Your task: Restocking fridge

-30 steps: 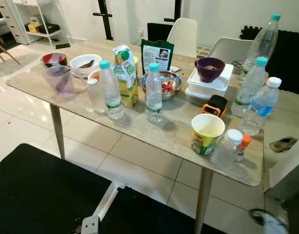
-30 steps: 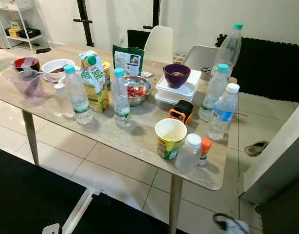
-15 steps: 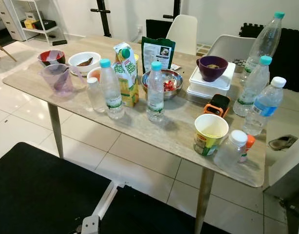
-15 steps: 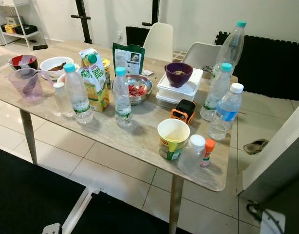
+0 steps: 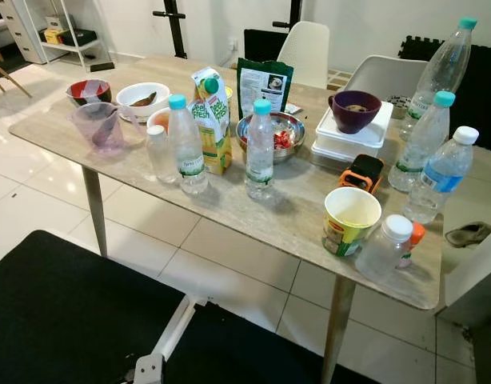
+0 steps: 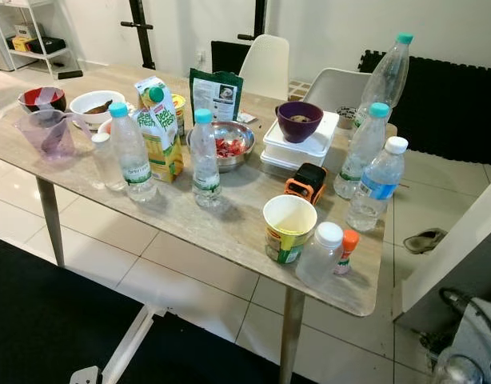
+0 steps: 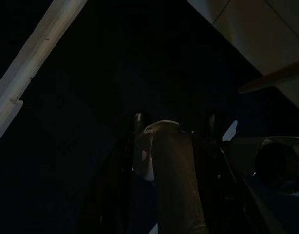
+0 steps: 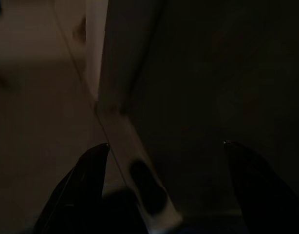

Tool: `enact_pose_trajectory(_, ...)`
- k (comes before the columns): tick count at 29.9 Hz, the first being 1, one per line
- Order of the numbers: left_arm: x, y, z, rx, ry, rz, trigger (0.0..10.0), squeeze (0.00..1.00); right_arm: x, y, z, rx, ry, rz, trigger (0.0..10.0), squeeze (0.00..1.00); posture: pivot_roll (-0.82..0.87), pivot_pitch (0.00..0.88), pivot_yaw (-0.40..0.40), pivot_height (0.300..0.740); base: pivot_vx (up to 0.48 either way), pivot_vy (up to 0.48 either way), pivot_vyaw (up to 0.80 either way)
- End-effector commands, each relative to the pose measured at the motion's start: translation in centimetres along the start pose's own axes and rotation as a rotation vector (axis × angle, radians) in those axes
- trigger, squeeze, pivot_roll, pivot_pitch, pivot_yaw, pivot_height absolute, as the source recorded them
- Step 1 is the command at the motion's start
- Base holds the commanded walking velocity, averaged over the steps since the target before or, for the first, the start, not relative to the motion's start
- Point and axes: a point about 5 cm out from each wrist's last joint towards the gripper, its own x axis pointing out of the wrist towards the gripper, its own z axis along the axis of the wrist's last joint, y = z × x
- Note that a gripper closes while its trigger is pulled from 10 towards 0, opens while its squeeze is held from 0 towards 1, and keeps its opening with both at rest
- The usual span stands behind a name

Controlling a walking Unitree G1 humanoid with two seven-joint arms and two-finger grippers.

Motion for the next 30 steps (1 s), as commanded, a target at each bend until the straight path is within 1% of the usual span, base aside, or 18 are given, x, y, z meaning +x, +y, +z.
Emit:
enact_pose_trajectory(1, -0.1, -0.2, -0.8, -0.006, 0.027, -0.004, 10.0, 0.0, 0.1, -0.3, 0.4, 0.042, -0.016, -0.007, 10.0, 1.0, -0.01, 0.064, 0.006, 0.74, 0.0, 0.0, 0.0)
enact_pose_trajectory(2, -0.1, -0.2, -0.8, -0.006, 0.027, -0.004, 10.0, 0.0, 0.1, -0.3, 0.4, 0.042, -0.016, -0.007, 10.0, 1.0, -0.01, 0.064, 0.006, 0.74, 0.0, 0.0, 0.0)
enact_pose_trajectory(3, -0.1, -0.1, -0.8, -0.005, 0.029, -0.004, 10.0, 0.0, 0.4, -0.4, 1.6, 0.13, -0.042, 0.0, 10.0, 0.0, -0.01, 0.065, 0.007, 0.74, 0.0, 0.0, 0.0)
enact_pose_trajectory(5, -0.1, 0.0, -0.8, -0.003, 0.03, -0.005, 10.0, 0.0, 0.9, -0.3, 4.2, 0.311, -0.114, 0.052, 10.0, 0.0, -0.01, 0.061, 0.005, 0.74, 0.0, 0.0, 0.0)
enact_pose_trajectory(7, -0.1, 0.0, -0.7, 0.001, 0.03, -0.008, 10.0, 0.0, 1.1, -0.1, 6.1, 0.433, -0.18, 0.107, 10.0, 0.0, -0.01, 0.061, 0.005, 0.74, 0.0, 0.0, 0.0)
enact_pose_trajectory(10, -0.1, -0.1, -0.6, 0.004, 0.029, -0.012, 10.0, 0.0, 1.1, 0.2, 7.9, 0.529, -0.245, 0.171, 10.0, 0.0, -0.01, 0.057, 0.004, 0.74, 0.0, 0.0, 0.0)
enact_pose_trajectory(11, -0.1, -0.1, -0.6, 0.004, 0.029, -0.012, 10.0, 0.0, 1.1, 0.2, 7.9, 0.529, -0.245, 0.171, 10.0, 0.0, -0.01, 0.057, 0.004, 0.74, 0.0, 0.0, 0.0)
enact_pose_trajectory(13, 0.0, -0.2, -0.6, 0.006, 0.028, -0.016, 10.0, 0.0, 0.9, 0.7, 9.7, 0.61, -0.315, 0.249, 10.0, 0.0, -0.01, 0.056, 0.004, 0.74, 0.0, 0.0, 0.0)
enact_pose_trajectory(14, 0.0, -0.2, -0.6, 0.006, 0.028, -0.016, 10.0, 0.0, 0.9, 0.7, 9.7, 0.61, -0.315, 0.249, 10.0, 0.0, -0.01, 0.056, 0.004, 0.74, 0.0, 0.0, 0.0)
enact_pose_trajectory(17, 0.0, -0.4, -0.6, 0.009, 0.028, -0.022, 10.0, 0.0, 0.5, 1.8, 12.9, 0.795, -0.425, 0.436, 10.0, 0.0, -0.01, 0.058, 0.006, 0.74, 0.0, 0.0, 0.0)
enact_pose_trajectory(19, 0.0, -0.4, -0.6, 0.009, 0.028, -0.022, 10.0, 0.0, 0.3, 1.9, 13.5, 0.832, -0.447, 0.476, 10.0, 0.0, -0.01, 0.058, 0.006, 0.74, 0.0, 0.0, 0.0)
enact_pose_trajectory(20, 0.0, -0.3, -0.7, 0.008, 0.03, -0.022, 10.0, 0.0, -0.2, 2.5, 15.4, 0.943, -0.513, 0.625, 10.0, 0.0, -0.01, 0.06, 0.005, 0.74, 0.0, 0.0, 0.0)
enact_pose_trajectory(21, 0.0, -0.3, -0.7, 0.008, 0.03, -0.022, 10.0, 0.0, -0.2, 2.5, 15.4, 0.943, -0.513, 0.625, 10.0, 0.0, -0.01, 0.06, 0.005, 0.74, 0.0, 0.0, 0.0)
enact_pose_trajectory(22, -0.1, -0.3, -0.7, 0.007, 0.031, -0.022, 10.0, 0.0, -0.4, 2.6, 16.1, 0.977, -0.542, 0.682, 10.0, 0.0, -0.01, 0.06, 0.005, 0.74, 0.0, 0.0, 0.0)
enact_pose_trajectory(23, -0.1, -0.3, -0.8, 0.006, 0.032, -0.022, 10.0, 0.0, -0.9, 2.8, 17.2, 1.045, -0.591, 0.801, 10.0, 0.0, -0.01, 0.06, 0.005, 0.74, 0.0, 0.0, 0.0)
enact_pose_trajectory(26, -0.1, -0.3, -0.8, 0.006, 0.033, -0.022, 10.0, 0.0, -1.4, 2.8, 18.4, 1.108, -0.644, 0.907, 10.0, 0.0, -0.01, 0.063, 0.005, 0.74, 0.0, 0.0, 0.0)
enact_pose_trajectory(28, -0.1, -0.3, -0.9, 0.006, 0.033, -0.023, 10.0, 0.0, -1.8, 2.8, 19.0, 1.134, -0.673, 0.965, 10.0, 0.0, -0.01, 0.063, 0.005, 0.74, 0.0, 0.0, 0.0)
enact_pose_trajectory(30, -0.1, -0.4, -0.9, 0.004, 0.033, -0.025, 10.0, 0.0, -2.7, 3.1, 19.5, 1.108, -0.72, 1.119, 10.0, 0.0, -0.01, 0.063, 0.005, 0.74, 0.0, 0.0, 0.0)
